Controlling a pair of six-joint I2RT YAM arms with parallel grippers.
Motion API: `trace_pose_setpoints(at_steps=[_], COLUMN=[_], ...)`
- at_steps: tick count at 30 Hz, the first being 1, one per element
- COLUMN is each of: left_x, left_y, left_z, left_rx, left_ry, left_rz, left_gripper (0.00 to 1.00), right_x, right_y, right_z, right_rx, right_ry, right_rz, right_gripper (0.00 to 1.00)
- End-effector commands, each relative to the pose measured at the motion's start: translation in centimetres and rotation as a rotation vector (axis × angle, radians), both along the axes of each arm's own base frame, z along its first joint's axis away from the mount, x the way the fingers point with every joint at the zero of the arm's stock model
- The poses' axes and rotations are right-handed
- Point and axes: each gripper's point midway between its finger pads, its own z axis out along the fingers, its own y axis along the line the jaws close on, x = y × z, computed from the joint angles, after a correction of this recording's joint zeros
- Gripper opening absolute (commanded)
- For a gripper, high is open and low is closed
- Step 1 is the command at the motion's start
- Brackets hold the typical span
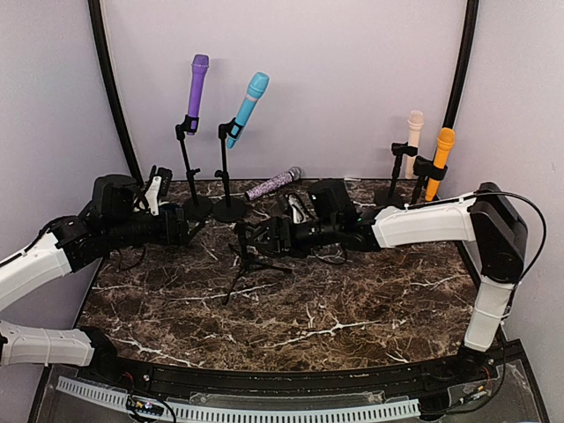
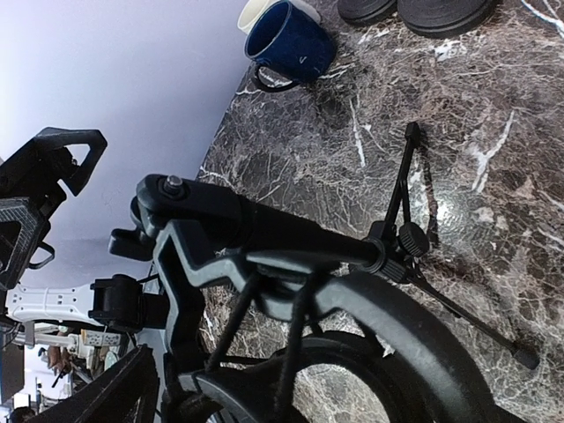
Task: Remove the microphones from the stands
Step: Move the microphone stand to the center of the board.
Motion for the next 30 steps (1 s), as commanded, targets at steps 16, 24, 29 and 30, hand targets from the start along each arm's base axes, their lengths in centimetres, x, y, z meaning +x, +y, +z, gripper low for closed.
trace_pose_setpoints(at_steps=[16,24,29,30], left_x=[-0.1,0.0,-0.2,-0.2], left_y=[0.2,0.1,0.7,0.9], left_z=[0.3,-0.1,-0.9,-1.2], left_rx=[0.011,0.008,0.017,0.021], left_ry=[-0.002,0.007,0.02,0.021], left_rz=[-0.011,-0.005,0.02,0.028], left_gripper=[0.87,0.87,0.87,0.87], right_x=[-0.9,-1.1,-0.6,-0.4], right_y=[7.0,9.3,8.6,8.2], right_z=[1.0,1.1,3.6,4.3], right_rx=[0.092,0.112,0.122,0.118], right_ry=[-0.014,-0.013,-0.073,-0.091], right_rz=[0.15,0.178,0.146,0.131], right_gripper=[0.92,0.91,0.95,0.96])
